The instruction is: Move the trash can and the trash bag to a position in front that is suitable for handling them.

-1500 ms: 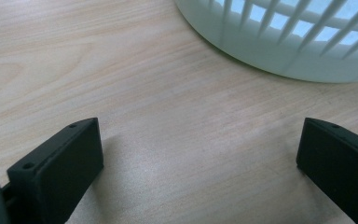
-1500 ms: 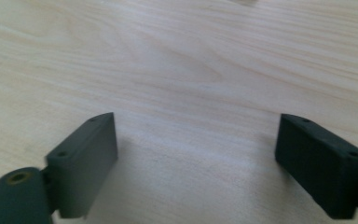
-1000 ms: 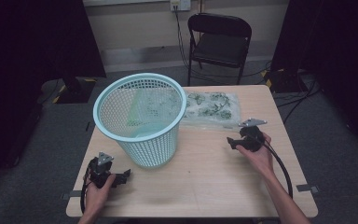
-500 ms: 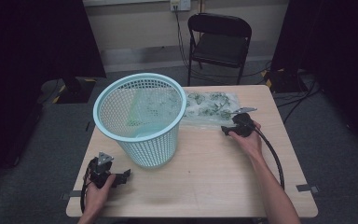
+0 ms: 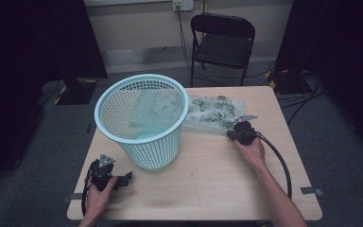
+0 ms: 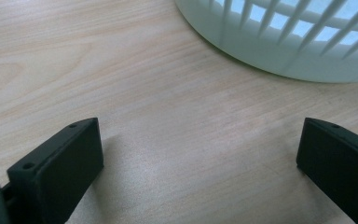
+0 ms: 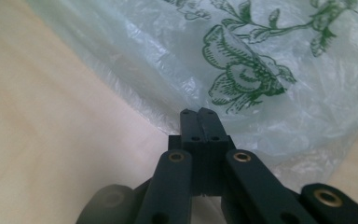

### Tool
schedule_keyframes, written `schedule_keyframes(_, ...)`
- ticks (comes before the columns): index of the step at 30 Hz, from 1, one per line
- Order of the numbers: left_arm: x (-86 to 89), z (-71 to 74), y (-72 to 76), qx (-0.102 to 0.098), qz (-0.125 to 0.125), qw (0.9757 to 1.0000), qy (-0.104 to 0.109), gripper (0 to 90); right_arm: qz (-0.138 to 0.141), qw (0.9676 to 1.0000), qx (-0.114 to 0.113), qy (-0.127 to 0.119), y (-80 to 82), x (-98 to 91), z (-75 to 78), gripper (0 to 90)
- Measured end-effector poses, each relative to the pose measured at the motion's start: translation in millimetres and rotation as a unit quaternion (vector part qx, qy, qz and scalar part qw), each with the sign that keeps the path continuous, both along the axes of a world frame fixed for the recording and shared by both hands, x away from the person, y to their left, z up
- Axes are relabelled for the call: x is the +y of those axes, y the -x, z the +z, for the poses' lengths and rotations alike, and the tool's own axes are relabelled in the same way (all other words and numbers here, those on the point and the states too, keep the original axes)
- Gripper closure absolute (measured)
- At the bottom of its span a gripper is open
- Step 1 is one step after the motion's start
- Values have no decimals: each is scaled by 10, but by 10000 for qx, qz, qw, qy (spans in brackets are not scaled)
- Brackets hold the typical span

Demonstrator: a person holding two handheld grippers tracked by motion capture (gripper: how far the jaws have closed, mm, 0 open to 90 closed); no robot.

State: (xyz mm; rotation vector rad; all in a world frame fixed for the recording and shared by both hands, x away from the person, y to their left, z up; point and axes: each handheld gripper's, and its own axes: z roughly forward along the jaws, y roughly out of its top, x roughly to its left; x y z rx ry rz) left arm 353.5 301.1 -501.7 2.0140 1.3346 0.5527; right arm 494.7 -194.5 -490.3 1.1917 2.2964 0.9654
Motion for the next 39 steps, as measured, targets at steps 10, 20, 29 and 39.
schedule_keyframes(10, 0, 0, 0, 0, -1, 10000, 3, 0, 555, 9982, 18, -229, 1001, 95, -21, 900)
schedule_keyframes(20, -1, 0, -1, 1, 0, 10000, 4, 0, 1326, 9893, 50, -611, 1911, 460, 189, 706)
schedule_keyframes(29, -8, 1, -10, 16, 14, 10000, 0, 0, 843, 9920, -841, -430, 1200, 78, 516, 336)
schedule_keyframes(39, -9, 1, -9, 16, 16, 10000, 0, 0, 225, 9996, -140, -42, 309, -109, 149, 299)
